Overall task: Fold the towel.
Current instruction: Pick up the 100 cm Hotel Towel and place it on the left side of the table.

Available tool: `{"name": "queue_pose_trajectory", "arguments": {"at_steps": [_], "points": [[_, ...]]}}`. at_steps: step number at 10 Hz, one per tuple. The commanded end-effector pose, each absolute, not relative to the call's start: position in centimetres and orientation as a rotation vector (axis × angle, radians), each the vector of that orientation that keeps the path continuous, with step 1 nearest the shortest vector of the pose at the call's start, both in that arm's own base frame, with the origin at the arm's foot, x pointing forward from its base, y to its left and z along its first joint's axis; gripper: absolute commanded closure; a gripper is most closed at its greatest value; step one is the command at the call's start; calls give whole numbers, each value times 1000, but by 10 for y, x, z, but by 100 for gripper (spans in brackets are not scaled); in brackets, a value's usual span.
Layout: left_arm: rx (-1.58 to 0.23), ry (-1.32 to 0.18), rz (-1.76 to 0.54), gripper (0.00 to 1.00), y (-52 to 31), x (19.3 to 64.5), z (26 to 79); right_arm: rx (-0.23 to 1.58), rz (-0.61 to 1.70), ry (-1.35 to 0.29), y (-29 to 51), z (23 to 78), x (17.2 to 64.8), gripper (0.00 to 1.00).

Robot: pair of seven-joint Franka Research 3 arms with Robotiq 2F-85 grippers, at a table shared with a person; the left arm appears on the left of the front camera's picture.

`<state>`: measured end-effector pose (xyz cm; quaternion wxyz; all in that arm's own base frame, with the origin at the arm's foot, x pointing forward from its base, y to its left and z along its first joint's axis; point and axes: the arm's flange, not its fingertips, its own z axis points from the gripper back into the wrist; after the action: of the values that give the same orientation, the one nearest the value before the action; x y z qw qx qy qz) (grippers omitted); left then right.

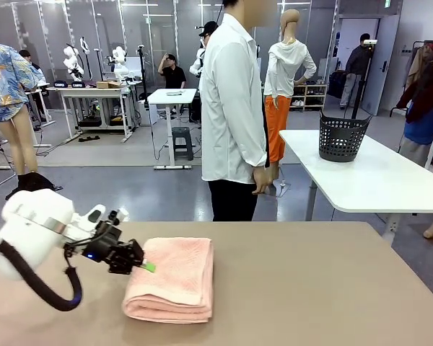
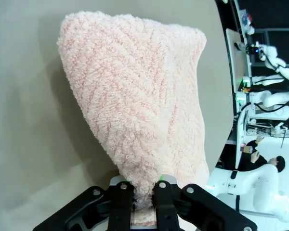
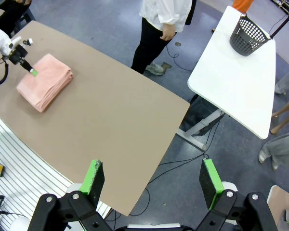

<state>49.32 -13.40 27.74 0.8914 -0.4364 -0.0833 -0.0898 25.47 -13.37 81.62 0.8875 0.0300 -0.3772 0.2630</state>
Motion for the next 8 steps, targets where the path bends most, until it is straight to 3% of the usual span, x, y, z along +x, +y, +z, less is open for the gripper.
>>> {"name": "queue_pose_trajectory", "arguments": {"at_steps": [1,8], "points": [[-864,-162,-173,100,-85,483,296,61,538,-780,-133,816,254,0],[-691,-150,-125,100,93,468,322,61,538,-780,-133,816,254,0]]}}
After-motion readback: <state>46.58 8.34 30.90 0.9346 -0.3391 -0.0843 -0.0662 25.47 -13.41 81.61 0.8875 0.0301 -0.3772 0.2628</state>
